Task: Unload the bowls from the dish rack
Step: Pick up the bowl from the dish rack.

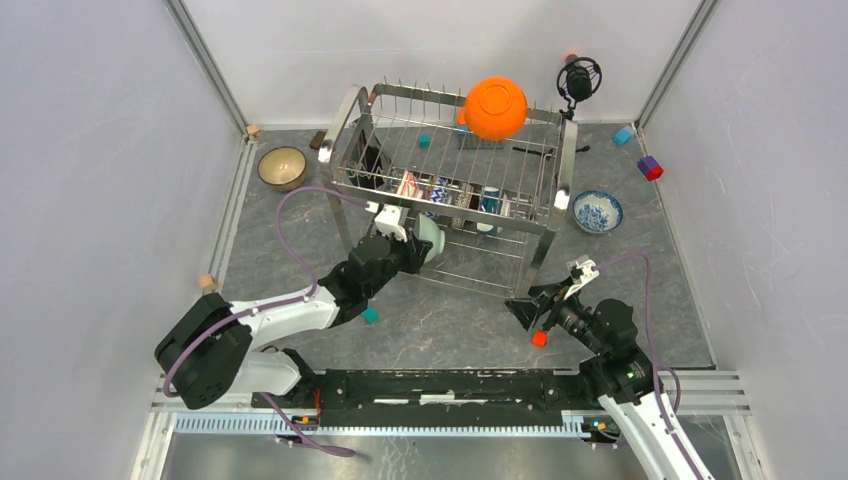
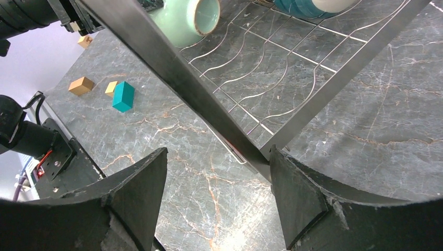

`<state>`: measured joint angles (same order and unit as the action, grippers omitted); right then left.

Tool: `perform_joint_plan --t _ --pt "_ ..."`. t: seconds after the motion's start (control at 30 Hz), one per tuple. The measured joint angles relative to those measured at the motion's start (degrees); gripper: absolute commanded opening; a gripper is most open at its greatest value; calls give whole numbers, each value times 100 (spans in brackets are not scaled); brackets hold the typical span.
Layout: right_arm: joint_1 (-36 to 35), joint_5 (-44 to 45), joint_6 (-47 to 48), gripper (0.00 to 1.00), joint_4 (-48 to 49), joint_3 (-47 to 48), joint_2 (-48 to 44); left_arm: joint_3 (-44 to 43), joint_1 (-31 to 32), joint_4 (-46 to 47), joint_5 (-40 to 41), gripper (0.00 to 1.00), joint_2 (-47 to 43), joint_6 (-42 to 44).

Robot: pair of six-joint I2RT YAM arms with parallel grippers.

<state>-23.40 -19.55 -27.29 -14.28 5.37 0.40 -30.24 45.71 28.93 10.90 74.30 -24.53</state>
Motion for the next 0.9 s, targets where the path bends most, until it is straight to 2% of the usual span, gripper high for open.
perform_joint_plan --t 0.37,0.9 --pt "-20 -125 -70 76 2 0 0 404 -28 496 -188 2 -184 0" --pt "-20 -122 -92 76 52 -44 0 955 -96 2170 -782 2 210 4"
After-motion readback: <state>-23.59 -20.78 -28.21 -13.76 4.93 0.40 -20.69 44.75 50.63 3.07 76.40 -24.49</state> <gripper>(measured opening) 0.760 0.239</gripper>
